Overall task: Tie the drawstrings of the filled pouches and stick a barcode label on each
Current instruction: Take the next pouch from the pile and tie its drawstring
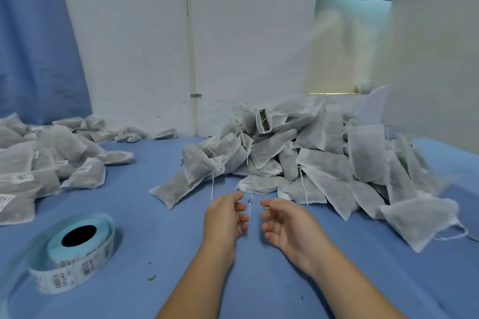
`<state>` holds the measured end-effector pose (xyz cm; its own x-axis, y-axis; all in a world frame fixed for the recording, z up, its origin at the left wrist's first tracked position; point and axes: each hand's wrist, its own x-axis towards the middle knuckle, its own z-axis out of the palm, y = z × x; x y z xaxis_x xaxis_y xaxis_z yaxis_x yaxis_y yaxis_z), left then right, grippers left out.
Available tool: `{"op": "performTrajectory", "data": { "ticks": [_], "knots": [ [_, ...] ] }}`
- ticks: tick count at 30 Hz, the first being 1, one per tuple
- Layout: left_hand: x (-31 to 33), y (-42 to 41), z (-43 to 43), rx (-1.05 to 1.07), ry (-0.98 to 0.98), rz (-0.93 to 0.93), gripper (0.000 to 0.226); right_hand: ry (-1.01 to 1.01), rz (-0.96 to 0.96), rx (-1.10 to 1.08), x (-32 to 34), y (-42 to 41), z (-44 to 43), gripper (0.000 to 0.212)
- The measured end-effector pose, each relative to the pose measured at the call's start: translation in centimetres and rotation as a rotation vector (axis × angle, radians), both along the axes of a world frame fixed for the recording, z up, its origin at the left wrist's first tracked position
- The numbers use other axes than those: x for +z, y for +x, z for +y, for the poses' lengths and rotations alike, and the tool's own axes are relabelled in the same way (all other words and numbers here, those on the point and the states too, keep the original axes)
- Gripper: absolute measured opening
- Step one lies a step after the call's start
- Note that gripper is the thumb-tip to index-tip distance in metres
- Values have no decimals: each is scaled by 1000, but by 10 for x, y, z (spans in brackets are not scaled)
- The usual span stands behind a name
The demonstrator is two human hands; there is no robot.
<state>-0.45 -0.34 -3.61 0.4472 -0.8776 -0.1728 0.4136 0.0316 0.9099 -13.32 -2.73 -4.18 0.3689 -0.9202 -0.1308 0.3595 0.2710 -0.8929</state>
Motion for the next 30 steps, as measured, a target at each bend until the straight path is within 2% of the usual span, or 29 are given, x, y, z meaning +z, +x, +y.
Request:
{"op": "performTrajectory", "data": {
  "ticks": [3,5,7,9,11,14,17,20,22,24,25,28,30],
  "knots": [
    [-9,7,-7,33,-9,-92,8,-36,118,-62,-1,6,-6,9],
    [-13,12,-10,42,-20,-110,9,-147,272,-139,8,14,-16,13],
    [-15,12,-12,36,-18,-114,9,-361,490,-225,24,21,-33,23],
    [-16,12,-14,21,-12,-120,9,-654,784,-319,46,26,-54,37],
    [-16,11,-16,4,-1,-137,10,-854,1065,-343,67,30,-75,51],
    [-16,11,-15,-23,15,-157,11,-873,1333,-282,89,41,-96,54],
    [-15,11,-13,-43,17,-160,13,-818,1451,-225,96,54,-110,48],
    [-12,11,-13,-59,7,-152,14,-767,1616,-196,101,60,-118,51],
    [-11,10,-12,-69,6,-147,13,-771,1638,-210,106,55,-116,42],
    [-10,10,-11,-76,5,-146,13,-843,1561,-262,111,49,-113,11],
    [-10,10,-10,-77,4,-148,13,-885,1501,-302,112,45,-110,5],
    [-9,10,-8,-65,-8,-154,13,-937,1297,-427,114,33,-99,33],
    [-8,10,-7,-32,-20,-160,13,-978,1170,-500,114,24,-88,42]
  ]
}}
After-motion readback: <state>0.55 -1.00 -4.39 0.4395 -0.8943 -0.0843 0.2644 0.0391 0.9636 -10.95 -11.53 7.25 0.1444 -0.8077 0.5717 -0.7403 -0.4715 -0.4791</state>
